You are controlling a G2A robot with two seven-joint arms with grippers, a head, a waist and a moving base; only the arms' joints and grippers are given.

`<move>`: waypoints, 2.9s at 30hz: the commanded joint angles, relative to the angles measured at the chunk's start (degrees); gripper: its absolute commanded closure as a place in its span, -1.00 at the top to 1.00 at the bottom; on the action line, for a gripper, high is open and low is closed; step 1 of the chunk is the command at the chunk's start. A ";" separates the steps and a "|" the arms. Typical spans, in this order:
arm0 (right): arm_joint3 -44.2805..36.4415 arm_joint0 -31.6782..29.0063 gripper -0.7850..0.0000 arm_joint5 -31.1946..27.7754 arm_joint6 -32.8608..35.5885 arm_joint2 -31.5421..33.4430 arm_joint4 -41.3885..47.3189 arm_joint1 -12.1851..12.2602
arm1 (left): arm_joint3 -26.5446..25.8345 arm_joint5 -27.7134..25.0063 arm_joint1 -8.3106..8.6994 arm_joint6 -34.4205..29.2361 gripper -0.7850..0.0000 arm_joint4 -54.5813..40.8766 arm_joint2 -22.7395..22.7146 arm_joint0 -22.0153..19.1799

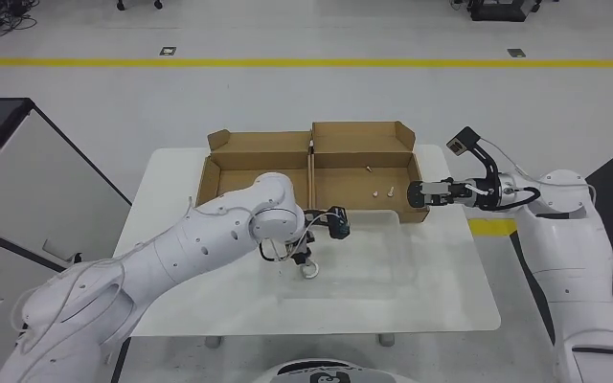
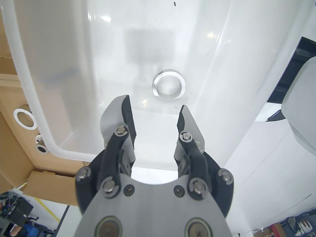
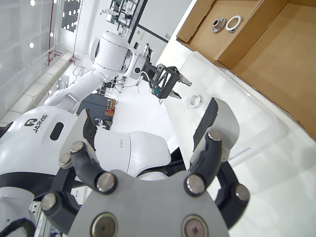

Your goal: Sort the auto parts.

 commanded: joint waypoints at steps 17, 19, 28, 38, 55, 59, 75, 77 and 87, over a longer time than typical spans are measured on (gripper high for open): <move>0.00 0.00 1.00 0.00 0.00 0.00 0.04 0.00 | 7.65 -0.65 -3.96 0.66 -0.04 -0.05 4.67 -1.69; 0.00 0.00 1.00 0.00 0.00 0.00 0.04 0.00 | 8.32 -0.74 -4.39 0.75 -0.04 -0.15 5.12 -1.85; 0.00 0.00 1.00 0.00 0.00 0.00 0.04 0.00 | 11.24 -1.27 -5.91 1.28 -0.08 -0.88 6.45 -2.20; 0.00 0.00 1.00 0.00 0.00 0.00 0.04 0.00 | 13.26 -1.90 -7.17 1.90 -0.20 -1.92 7.75 -2.89; 0.00 0.00 1.00 0.00 0.00 0.00 0.04 0.00 | 16.83 -2.46 -9.08 2.47 -0.47 -1.46 8.32 -2.25; 0.00 0.00 1.00 0.00 0.00 0.00 0.04 0.00 | 17.68 -2.67 -9.48 2.68 -0.65 -1.35 8.32 -2.12; 0.00 0.00 1.00 0.00 0.00 0.00 0.04 0.00 | 11.32 -0.54 -6.63 0.82 -1.00 -7.11 0.31 -4.73; 0.00 0.00 1.00 0.00 0.00 0.00 0.04 0.00 | 8.53 0.06 -5.44 -0.05 -1.00 -7.53 -1.56 -4.57; 0.00 0.00 1.00 0.00 0.00 0.00 0.04 0.00 | 0.92 1.69 -2.44 -1.62 -1.00 -7.65 -5.99 -2.83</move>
